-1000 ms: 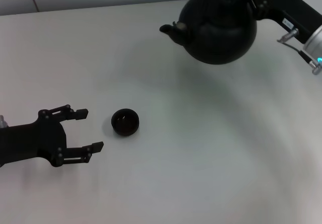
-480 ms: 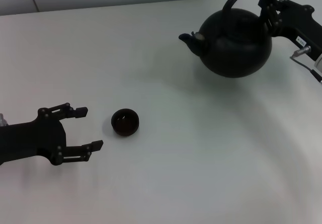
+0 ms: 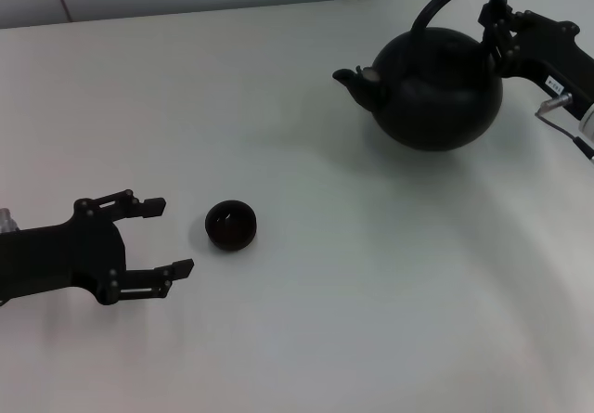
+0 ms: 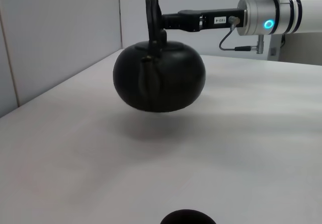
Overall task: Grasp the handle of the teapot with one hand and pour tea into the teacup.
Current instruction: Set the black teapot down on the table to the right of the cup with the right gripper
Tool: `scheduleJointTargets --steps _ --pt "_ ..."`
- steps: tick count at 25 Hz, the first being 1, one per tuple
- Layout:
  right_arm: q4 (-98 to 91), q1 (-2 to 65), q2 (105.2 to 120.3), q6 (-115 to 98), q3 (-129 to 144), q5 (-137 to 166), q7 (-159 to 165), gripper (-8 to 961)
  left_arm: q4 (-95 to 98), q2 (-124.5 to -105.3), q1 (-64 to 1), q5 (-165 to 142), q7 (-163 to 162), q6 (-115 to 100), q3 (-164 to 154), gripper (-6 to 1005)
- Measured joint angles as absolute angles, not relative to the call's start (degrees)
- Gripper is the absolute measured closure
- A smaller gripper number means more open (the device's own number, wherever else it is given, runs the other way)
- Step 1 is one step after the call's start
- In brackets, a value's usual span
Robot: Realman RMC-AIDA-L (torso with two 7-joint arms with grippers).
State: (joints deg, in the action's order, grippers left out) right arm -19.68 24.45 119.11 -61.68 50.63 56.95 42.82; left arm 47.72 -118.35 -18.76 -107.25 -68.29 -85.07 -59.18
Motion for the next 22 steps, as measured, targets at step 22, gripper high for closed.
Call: scheduleJointTargets --steps 22 --pt "-19.47 24.94 119.09 -59.05 51.15 57.07 42.72 857 47.67 -118.39 -18.89 -107.24 -68.29 -85.08 -59.33 136"
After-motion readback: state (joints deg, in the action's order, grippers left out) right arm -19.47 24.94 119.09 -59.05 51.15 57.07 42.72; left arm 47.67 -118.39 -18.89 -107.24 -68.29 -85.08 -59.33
